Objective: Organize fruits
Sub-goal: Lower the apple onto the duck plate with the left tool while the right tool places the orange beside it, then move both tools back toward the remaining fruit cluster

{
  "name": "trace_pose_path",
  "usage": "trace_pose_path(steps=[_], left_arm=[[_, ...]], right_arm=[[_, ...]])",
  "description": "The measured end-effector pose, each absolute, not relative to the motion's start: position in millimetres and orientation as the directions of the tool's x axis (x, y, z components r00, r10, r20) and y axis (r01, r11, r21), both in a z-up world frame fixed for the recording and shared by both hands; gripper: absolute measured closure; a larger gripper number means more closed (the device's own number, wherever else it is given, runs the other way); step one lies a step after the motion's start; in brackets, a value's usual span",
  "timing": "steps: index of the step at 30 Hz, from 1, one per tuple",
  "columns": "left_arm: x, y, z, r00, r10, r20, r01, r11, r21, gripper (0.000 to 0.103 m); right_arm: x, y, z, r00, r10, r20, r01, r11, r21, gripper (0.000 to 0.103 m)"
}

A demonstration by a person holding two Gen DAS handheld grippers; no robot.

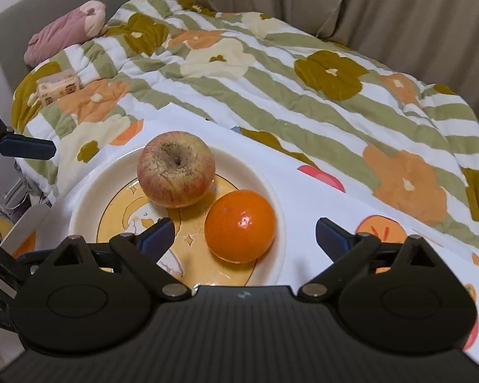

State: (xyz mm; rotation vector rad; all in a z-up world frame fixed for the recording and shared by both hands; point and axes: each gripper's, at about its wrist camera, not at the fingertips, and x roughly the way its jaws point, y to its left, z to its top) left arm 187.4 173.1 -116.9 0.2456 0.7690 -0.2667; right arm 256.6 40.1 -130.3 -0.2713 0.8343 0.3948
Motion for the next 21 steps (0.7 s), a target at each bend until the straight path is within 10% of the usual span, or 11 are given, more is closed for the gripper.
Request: trace_pose_path(steps=[21], left_arm=[[107.4, 105.0, -33.6, 0.789, -0.092, -0.608, 0.188, 0.977, 0.096, 0.002]], right_arm=[[128.1, -74.5, -26.0, 0.724, 0.181, -0.666, -0.261, 0.965, -0.021, 0.000]])
